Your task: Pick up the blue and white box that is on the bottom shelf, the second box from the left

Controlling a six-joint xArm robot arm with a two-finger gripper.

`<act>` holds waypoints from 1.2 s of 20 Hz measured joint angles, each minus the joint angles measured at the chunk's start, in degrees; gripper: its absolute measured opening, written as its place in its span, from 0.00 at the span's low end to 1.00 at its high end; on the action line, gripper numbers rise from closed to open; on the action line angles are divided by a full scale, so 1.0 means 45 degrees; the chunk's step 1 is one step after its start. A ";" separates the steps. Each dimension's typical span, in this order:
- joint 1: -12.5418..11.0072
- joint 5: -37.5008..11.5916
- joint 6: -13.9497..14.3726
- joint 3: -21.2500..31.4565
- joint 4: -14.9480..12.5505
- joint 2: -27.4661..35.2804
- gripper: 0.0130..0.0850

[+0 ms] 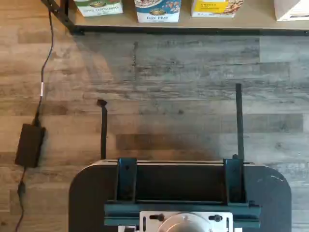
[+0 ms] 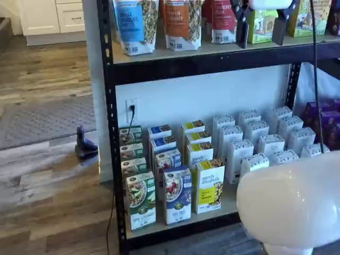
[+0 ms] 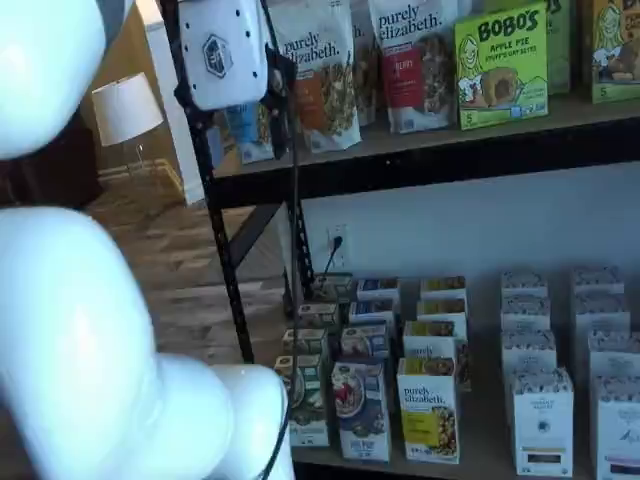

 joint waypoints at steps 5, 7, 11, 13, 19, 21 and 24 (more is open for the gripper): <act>-0.0500 -0.0345 -0.0281 0.0202 0.0558 -0.0195 1.00; -0.0505 -0.0348 -0.0292 0.0226 0.0547 -0.0179 1.00; -0.0220 -0.0696 -0.0170 0.0514 0.0197 -0.0250 1.00; -0.0105 -0.1065 -0.0136 0.0801 -0.0015 -0.0318 1.00; -0.0089 -0.2096 -0.0223 0.1862 -0.0375 -0.0408 1.00; -0.0302 -0.2605 -0.0362 0.2400 -0.0088 -0.0498 1.00; -0.0444 -0.3256 -0.0471 0.3046 0.0196 -0.0608 1.00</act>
